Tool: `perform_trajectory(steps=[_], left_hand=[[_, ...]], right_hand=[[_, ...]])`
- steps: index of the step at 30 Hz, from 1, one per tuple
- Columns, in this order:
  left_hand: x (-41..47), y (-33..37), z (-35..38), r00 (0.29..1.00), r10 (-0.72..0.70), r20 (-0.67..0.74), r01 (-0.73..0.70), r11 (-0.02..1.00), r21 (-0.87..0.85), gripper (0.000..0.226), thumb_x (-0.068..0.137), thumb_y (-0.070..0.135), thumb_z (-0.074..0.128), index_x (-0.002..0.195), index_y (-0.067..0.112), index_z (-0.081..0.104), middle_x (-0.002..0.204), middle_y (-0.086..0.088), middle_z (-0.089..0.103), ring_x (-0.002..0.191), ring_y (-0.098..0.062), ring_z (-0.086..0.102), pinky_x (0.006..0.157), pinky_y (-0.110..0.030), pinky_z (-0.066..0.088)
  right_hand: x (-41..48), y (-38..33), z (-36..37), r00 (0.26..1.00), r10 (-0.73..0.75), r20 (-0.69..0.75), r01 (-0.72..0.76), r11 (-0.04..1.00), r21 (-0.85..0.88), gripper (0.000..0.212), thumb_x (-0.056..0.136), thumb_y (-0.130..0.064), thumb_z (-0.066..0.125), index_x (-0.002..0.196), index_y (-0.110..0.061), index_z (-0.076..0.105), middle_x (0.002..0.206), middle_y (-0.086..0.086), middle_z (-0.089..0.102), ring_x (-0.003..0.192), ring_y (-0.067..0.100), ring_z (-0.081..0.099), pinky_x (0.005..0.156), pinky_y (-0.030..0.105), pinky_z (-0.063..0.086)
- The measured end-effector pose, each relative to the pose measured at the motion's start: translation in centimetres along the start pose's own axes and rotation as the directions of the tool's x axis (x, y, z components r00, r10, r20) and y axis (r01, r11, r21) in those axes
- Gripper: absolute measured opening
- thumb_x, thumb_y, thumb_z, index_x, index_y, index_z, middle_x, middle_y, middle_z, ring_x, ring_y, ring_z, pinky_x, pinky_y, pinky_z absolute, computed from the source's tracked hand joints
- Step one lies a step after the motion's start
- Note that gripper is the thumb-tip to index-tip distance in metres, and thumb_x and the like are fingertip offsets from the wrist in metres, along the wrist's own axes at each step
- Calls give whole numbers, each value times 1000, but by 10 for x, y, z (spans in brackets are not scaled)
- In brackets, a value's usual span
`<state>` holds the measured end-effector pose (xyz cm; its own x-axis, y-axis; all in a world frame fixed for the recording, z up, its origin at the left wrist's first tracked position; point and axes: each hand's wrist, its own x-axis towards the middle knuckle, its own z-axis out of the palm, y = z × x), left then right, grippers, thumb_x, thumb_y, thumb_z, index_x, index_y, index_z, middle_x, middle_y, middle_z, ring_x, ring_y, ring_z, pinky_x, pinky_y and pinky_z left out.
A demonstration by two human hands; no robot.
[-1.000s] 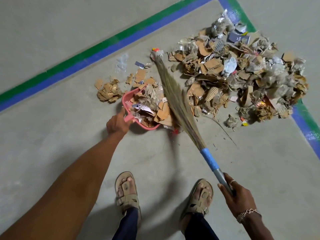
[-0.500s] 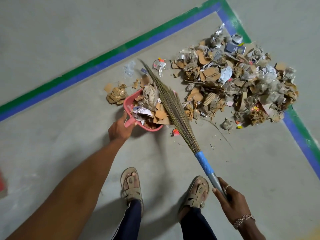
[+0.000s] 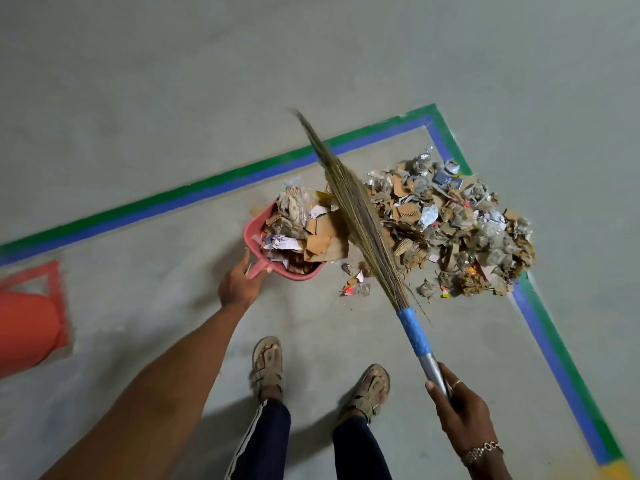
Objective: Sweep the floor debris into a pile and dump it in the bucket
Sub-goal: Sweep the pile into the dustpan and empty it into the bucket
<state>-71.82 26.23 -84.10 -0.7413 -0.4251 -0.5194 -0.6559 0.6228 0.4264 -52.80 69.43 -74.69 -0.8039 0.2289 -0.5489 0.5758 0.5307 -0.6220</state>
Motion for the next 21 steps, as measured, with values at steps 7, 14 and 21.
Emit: perform_trajectory(steps=[7,14,21], left_hand=[[-69,9,-83,999,-39,-37,34,994,-107,89,75,74,68,151,38,38,143,2,57,121,-31,61,94,-41,52],[-162,-7,-136,981,-123,-150,93,976,-199,76,82,63,69,149,36,44,132,-3,65,118,-32,62,89,-36,49],[-246,-50,-196,951,-218,-219,174,963,-204,73,81,62,68,146,39,45,127,-5,68,113,-36,63,86,-39,53]], right_hand=[[-40,-56,-47,993,-108,47,110,993,-40,41,90,-35,68,130,-33,62,52,-15,57,47,10,48,51,27,46],[-79,-107,-65,965,-220,145,234,968,-93,37,93,-32,66,128,-41,58,47,-2,53,42,10,52,46,33,50],[-103,-159,-69,922,-278,269,335,922,-193,47,90,-35,69,135,-24,60,50,-3,58,43,11,54,50,34,51]])
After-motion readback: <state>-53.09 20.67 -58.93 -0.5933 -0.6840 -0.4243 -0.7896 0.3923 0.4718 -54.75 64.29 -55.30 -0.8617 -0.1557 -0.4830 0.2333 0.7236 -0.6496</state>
